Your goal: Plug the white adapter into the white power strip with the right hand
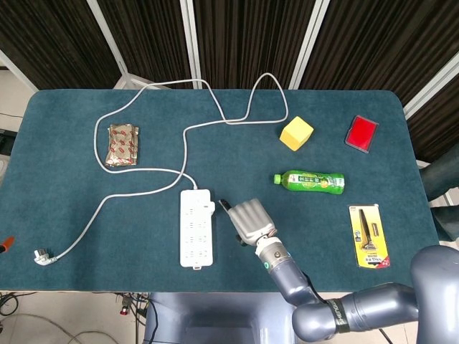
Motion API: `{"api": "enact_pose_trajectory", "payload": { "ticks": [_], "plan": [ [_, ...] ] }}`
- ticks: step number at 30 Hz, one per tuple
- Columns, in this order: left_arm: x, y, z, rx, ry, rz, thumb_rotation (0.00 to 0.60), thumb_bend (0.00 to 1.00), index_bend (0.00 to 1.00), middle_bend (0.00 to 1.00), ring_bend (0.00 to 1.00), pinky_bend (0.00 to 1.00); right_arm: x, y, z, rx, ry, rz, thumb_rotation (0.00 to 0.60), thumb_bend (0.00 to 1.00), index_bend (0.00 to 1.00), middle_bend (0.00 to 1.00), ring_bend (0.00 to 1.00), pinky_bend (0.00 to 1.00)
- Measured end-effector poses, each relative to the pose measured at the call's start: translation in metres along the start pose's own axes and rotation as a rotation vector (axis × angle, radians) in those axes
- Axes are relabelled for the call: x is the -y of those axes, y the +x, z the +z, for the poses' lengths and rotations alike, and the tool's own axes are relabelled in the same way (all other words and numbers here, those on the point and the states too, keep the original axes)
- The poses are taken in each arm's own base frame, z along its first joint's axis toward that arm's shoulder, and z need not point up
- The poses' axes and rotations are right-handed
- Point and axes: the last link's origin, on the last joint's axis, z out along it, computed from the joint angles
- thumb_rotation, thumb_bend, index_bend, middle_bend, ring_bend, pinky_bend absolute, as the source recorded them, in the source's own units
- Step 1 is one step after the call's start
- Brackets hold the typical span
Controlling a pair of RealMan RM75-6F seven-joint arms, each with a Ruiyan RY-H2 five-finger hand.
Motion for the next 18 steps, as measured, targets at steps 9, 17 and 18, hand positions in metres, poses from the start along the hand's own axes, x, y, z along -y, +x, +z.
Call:
{"api": "enact_pose_trajectory", "payload": {
  "ticks": [9,17,18],
  "plan": [
    [0.000,0.000,0.000,0.001,-0.001,-0.001,0.600,0.07,0.11,0.00,0.00,0.00,0.019,-0.005,0.008,0.027,0.031,0.001,0.600,0.37,0.13,0.72,0.76,0.71],
    [0.000,0.000,0.000,0.003,-0.003,-0.003,0.600,0.07,0.11,0.00,0.00,0.00,0.034,-0.007,0.014,0.039,0.047,-0.013,0.600,0.37,0.13,0.73,0.76,0.71],
    [0.000,0.000,0.000,0.004,-0.004,-0.005,0.600,0.07,0.11,0.00,0.00,0.00,0.034,-0.007,0.015,0.041,0.043,-0.012,0.600,0.37,0.13,0.73,0.76,0.71]
  ]
}}
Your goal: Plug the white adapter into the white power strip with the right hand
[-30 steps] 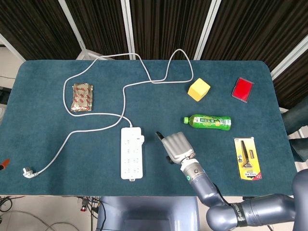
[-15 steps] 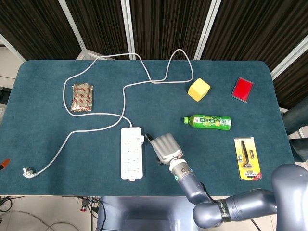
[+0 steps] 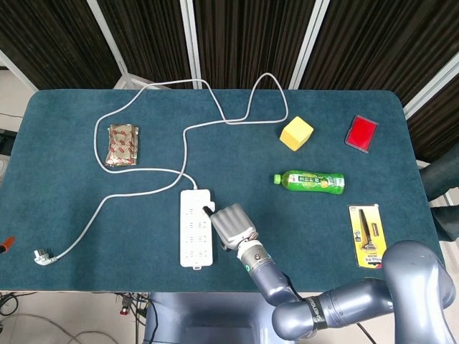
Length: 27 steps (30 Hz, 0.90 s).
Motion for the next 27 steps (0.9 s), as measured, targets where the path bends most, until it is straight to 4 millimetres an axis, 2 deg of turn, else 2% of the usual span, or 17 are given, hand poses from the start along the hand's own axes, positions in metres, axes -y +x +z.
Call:
{"api": "enact_pose_trajectory", "payload": {
  "ticks": [27],
  "plan": [
    [0.000,0.000,0.000,-0.001,0.004,0.006,0.600,0.07,0.11,0.00,0.00,0.00,0.009,-0.006,0.020,0.024,-0.031,-0.007,0.600,0.37,0.13,0.73,0.76,0.71]
  ]
}}
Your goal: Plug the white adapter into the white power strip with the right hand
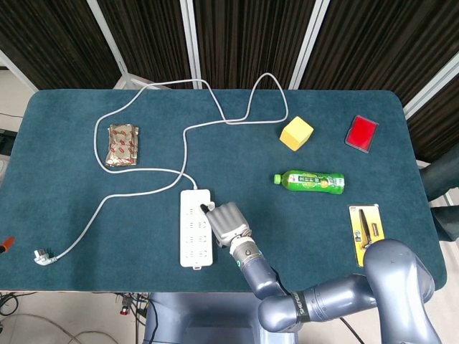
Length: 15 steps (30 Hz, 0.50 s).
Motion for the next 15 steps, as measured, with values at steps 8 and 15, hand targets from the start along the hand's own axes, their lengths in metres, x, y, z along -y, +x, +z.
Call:
{"api": "enact_pose_trajectory", "payload": {
  "ticks": [8,15],
  "plan": [
    [-0.0002,-0.0001,0.0001,-0.001,0.001,0.001,0.600,0.07,0.11,0.00,0.00,0.00,-0.0007,-0.0026,0.0039,0.010,-0.009,-0.007,0.600,0.37,0.13,0.73,0.76,0.71],
    [-0.0002,-0.0003,0.0001,-0.002,0.002,0.002,0.600,0.07,0.11,0.00,0.00,0.00,0.0033,-0.0037,0.0047,0.012,0.001,-0.012,0.600,0.37,0.13,0.73,0.76,0.71]
  ]
}}
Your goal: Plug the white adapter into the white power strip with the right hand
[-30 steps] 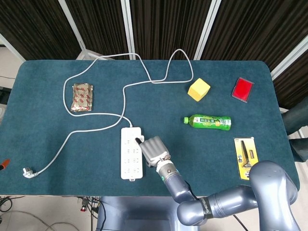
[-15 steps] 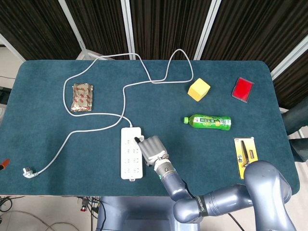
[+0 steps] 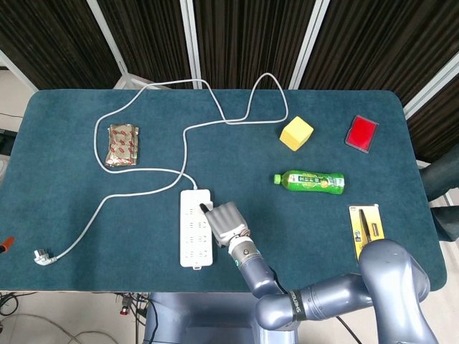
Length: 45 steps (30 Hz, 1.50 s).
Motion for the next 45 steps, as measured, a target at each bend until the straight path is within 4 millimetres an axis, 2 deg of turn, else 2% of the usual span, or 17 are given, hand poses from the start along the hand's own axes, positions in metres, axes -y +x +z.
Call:
{"api": "enact_pose_trajectory", "payload": {
  "ticks": [13,25,45],
  "plan": [
    [0.000,0.000,0.000,0.002,-0.001,-0.002,0.600,0.07,0.11,0.00,0.00,0.00,0.005,-0.001,0.003,0.003,-0.003,-0.017,0.600,0.37,0.19,0.73,0.76,0.71],
    [0.000,0.000,0.000,0.002,-0.001,-0.002,0.600,0.07,0.11,0.00,0.00,0.00,0.002,-0.003,0.003,0.012,-0.011,-0.019,0.600,0.37,0.34,0.73,0.76,0.71],
    [0.000,0.000,0.000,0.001,-0.001,-0.001,0.600,0.07,0.10,0.00,0.00,0.00,0.007,-0.012,0.005,0.026,0.003,-0.045,0.600,0.37,0.44,0.74,0.77,0.71]
  ]
}}
